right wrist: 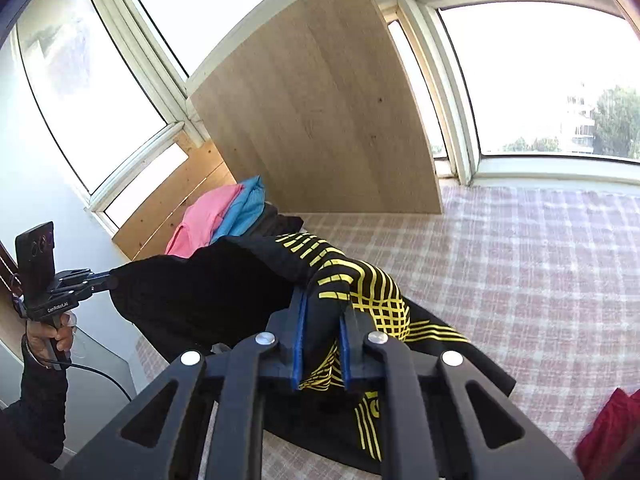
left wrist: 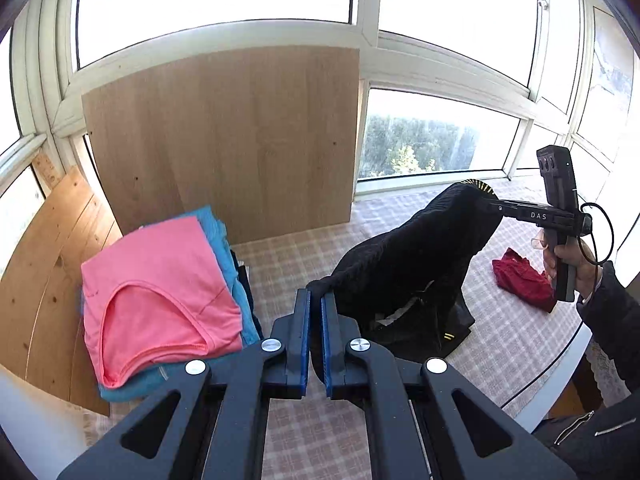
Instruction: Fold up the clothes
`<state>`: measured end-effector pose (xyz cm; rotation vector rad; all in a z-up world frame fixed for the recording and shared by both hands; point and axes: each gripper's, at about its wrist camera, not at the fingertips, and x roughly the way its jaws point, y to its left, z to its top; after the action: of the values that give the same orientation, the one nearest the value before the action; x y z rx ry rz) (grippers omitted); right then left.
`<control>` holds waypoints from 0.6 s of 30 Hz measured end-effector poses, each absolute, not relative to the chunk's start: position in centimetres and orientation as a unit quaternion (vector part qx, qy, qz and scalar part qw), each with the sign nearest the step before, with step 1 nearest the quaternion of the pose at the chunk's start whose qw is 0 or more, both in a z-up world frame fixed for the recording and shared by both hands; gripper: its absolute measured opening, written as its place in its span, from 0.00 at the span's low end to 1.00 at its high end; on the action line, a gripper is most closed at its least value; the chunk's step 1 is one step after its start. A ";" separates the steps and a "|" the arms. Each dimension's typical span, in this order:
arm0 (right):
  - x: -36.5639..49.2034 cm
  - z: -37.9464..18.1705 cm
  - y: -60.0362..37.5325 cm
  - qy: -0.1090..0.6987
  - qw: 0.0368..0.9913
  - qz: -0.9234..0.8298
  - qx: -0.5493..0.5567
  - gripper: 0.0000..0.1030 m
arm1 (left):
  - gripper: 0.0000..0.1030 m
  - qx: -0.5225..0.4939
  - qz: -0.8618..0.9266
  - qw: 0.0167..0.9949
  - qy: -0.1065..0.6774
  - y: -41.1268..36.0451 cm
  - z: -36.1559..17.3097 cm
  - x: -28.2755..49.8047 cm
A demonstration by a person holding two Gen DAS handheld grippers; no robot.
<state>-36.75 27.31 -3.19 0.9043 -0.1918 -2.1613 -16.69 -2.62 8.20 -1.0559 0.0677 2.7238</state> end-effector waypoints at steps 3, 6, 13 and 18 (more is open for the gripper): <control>-35.5 1.8 29.0 -0.038 0.360 -0.874 0.323 0.09 | 0.04 -0.320 0.937 0.129 0.057 -0.8 12.8 -16.3; -33.3 7.0 31.9 -0.030 0.340 -0.897 0.280 0.08 | 0.04 -0.283 0.944 0.149 0.081 0.6 17.0 -15.5; -25.1 19.2 36.7 0.007 0.306 -0.933 0.192 0.08 | 0.04 -0.205 0.953 0.187 0.125 2.4 25.8 -12.2; -18.5 24.9 38.6 0.036 0.288 -0.947 0.141 0.08 | 0.04 -0.182 0.951 0.211 0.137 2.9 28.9 -10.1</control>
<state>-18.52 38.59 24.94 0.3759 0.0966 -2.5279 -10.13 2.92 28.92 -0.5055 0.3817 2.6417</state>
